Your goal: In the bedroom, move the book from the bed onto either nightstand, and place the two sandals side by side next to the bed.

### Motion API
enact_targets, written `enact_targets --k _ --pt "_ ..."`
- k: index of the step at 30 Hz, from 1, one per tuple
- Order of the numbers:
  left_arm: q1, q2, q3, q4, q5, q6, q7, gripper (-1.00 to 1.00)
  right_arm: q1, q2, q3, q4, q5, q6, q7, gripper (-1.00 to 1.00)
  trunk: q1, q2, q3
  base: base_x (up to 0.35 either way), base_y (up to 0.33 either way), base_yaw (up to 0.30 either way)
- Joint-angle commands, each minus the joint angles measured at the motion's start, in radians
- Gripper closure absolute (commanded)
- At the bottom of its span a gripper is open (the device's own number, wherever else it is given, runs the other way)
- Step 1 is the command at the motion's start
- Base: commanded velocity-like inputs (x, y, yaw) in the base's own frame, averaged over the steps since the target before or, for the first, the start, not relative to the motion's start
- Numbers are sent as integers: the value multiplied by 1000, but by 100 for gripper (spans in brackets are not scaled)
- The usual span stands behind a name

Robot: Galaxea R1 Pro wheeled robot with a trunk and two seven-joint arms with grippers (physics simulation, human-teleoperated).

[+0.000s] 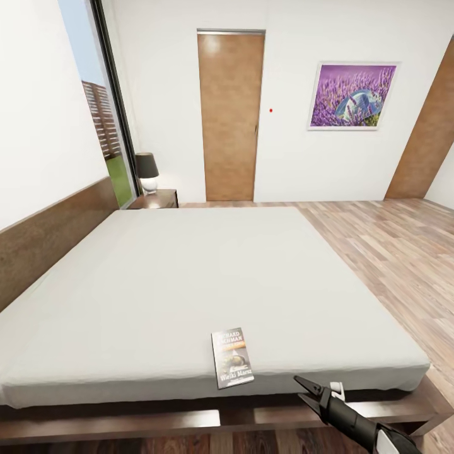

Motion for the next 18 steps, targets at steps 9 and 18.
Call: enact_targets --k 9,18 --pt "1 0 -9 -4 10 7 4 -100 -2 1 2 5 -6 10 -2 -100 15 -28 -13 0 0 0" --pt "1 0 -9 -4 10 7 4 -100 -12 25 2 7 -5 9 -40 -100 27 -49 -23 0 0 0"
